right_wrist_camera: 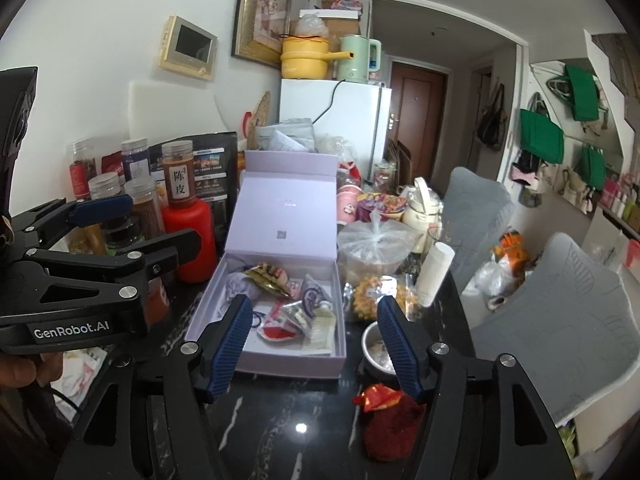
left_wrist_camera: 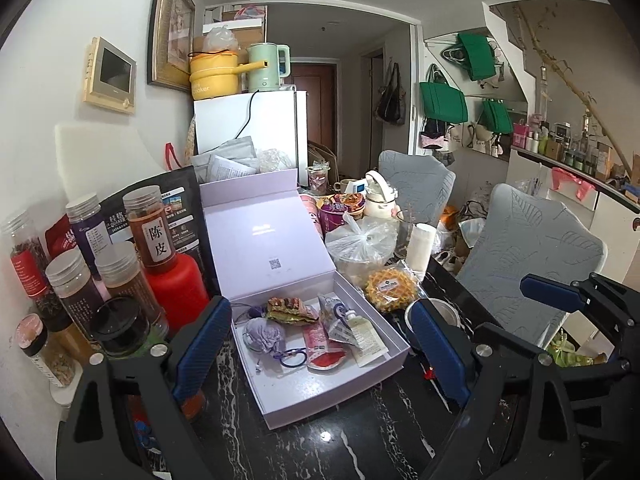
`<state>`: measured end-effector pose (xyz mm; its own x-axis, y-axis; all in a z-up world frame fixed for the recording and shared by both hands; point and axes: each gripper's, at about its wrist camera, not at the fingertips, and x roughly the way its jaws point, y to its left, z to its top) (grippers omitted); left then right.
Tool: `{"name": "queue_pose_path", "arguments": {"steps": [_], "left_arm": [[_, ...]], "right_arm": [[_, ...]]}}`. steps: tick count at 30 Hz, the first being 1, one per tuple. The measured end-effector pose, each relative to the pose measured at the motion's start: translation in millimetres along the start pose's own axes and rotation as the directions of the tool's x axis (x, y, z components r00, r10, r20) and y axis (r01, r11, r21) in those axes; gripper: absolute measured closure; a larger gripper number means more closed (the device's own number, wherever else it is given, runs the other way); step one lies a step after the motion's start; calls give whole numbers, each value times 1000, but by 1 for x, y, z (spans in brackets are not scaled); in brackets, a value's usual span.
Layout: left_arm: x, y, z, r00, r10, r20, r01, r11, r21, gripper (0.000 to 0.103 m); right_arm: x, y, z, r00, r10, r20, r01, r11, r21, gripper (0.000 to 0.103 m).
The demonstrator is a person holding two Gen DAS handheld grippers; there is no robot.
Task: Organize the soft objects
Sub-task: 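Withdraw both open tools from the box toward the red candy packet and sock, then close the right tool on the dark red fuzzy sock and lift it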
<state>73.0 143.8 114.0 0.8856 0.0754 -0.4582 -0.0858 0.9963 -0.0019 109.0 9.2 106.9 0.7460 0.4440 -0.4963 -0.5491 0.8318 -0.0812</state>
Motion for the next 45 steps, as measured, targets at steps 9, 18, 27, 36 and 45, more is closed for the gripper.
{"name": "queue_pose_path", "arguments": {"steps": [9,18,27,36,45], "left_arm": [[-2,-16,-23,998,-55,-37,55,998,-8,11],[12,-36,-46,990,-96,-99,94,995,-27,11],[39,-63,-70,974,-147,-174,142,989,-38,11],[71,-86,-87,953,-197,-229,188,980,-60,11],[107,-96,-99,936,-209,-285,198,978,-66,11]], "right_arm": [[-30,-8,-27,999,-53,2,53,998,30,35],[-36,-24,-57,997,-76,-31,78,995,68,32],[-28,-48,-93,991,-94,-96,105,988,113,32],[-14,-77,-126,982,-100,-160,125,981,150,32],[14,-99,-150,971,-84,-222,129,971,199,32]]}}
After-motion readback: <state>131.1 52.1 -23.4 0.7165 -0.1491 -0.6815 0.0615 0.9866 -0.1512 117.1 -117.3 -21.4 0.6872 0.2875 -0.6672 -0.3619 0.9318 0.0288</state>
